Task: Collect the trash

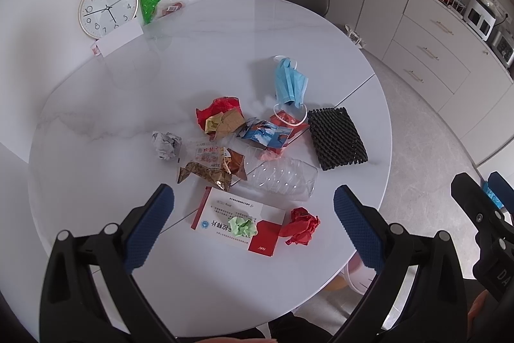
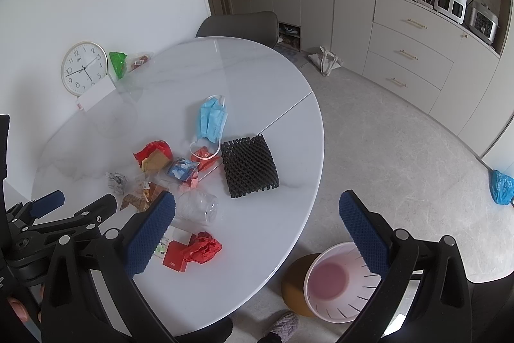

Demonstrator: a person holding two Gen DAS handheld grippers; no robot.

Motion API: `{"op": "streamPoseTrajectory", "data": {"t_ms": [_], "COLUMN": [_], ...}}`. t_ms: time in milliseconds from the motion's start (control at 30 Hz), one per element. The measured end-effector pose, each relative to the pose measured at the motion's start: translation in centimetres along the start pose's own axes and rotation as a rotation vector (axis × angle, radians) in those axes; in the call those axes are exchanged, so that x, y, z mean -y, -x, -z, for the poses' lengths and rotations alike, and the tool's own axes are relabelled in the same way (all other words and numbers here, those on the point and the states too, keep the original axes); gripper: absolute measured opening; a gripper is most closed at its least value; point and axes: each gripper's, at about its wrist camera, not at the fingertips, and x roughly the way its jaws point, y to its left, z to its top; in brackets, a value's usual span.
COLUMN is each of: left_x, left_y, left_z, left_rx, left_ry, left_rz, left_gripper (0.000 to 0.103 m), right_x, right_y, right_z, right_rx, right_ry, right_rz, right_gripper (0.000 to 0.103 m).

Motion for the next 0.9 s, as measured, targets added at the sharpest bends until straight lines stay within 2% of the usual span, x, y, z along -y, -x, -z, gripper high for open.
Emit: {"op": "streamPoseTrajectory", "data": {"t_ms": [167,300,500,633,733,900], "left_x": [-0.2,-1.9,-5.9,-8.3,-9.5,-9.5], "left_y": [-0.2,-1.1,-4.1,-6.4,-8.0,-9.6], "left_z": [-0.1,0.3,2.2,3.7,4.7,5.7], "left_rx": [-0.001,0.013,0.005,-0.036,-0.069,-0.072], "left_ry": [-0.007,-0.015,-0.054,-0.074,-0.077,-0.129], "left_rz": [0.002,0.015,0.033,0.031,0.051,0.091], "left_gripper": [0.095,0.095,0.095,0.095,0.095,0.095], "right_x": [-0.1,-0.5,-2.0,-3.3,-4.1,-4.8], "right_y": [-0.4,-1.9,-7.1,-10.8,-13.1,-16.2], "right_z": [0.4,1.3,4.3,6.9,8.6,10.2], "right_rx": [-0.011,-0.036,-0.152,-0.237,-0.285,-0.337], "right_ry": [-0.002,0.023,0.092,0.109,0.085,0.004], "right_rz": [-0.002,-0.018,-0.058,-0.072,-0.075,-0.069], "right_gripper": [0.101,0.101,0.101,0.101,0.101,0.101]}}
